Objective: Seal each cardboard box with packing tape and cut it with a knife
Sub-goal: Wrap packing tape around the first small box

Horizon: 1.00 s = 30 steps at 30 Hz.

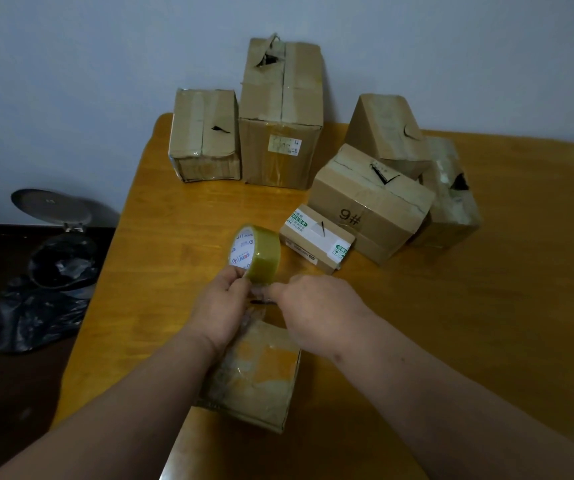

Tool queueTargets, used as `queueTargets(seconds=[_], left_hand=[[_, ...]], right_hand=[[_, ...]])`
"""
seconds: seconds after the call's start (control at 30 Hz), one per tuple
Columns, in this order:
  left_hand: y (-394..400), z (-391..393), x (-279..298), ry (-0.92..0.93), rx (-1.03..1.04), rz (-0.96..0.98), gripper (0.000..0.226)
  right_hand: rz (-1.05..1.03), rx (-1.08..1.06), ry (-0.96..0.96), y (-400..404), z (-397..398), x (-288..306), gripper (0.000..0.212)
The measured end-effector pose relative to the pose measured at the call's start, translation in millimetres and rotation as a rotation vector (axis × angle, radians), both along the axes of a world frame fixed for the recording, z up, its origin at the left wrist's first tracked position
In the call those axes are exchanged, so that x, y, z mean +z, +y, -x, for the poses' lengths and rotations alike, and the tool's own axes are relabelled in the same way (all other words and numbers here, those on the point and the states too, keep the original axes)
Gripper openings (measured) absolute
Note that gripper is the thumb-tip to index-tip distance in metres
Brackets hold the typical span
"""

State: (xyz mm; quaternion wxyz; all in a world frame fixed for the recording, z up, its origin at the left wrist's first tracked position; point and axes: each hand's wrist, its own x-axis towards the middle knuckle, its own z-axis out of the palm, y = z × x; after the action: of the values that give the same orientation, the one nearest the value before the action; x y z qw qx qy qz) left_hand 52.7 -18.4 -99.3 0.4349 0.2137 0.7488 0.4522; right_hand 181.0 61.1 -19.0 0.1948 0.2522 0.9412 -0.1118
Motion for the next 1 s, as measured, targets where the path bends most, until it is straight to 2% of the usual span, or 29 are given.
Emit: queueTargets(seconds=[0.13,0.2,0.37,0.5,0.6,0.67,0.8,0.9,1.0], left_hand=[[1.3,1.5,-3.2,-0.059,0.010,0.004,0.016],[2.0,1.3,-4.5,-0.092,0.044,0.005,0.019],[1.2,1.5,-3.4,-0.123,0.060,0.014,0.032],[-0.2,-0.9,-3.1,-0.105,0.056,-0.029,0.015],[0.7,-1.0,-2.1,-0.150,0.117,-0.028,0.006],[1.0,-1.0,-1.3,-0.167,0.144,-0.029,0.005],[0.8,-1.6,-0.3,-0.193,0.176,-0.026,0.005],[0.3,-1.2,0.5,-0.211,0.198,-0.028,0.009],[-0.2,-1.6,1.3,-0.218,0.204,-0.038,0.011]], right_hand=[[-0.021,-0.004,-0.096,1.4,-7.6,-1.4,0.016],[-0.016,-0.026,-0.129,3.4,-15.6,-6.2,0.016],[0.037,-0.203,-0.065,20.9,-41.3,-27.1,0.019],[0.164,-0.397,-0.034,26.2,-50.8,-57.5,0.016],[0.330,-0.574,0.012,24.6,-53.7,-83.4,0.029],[0.377,-0.566,-0.033,21.8,-56.4,-97.5,0.036],[0.270,-0.506,-0.088,18.2,-61.3,-113.3,0.051],[0.185,-0.532,0.047,18.4,-57.1,-105.6,0.049],[0.287,-0.687,0.442,12.5,-39.2,-86.1,0.033]])
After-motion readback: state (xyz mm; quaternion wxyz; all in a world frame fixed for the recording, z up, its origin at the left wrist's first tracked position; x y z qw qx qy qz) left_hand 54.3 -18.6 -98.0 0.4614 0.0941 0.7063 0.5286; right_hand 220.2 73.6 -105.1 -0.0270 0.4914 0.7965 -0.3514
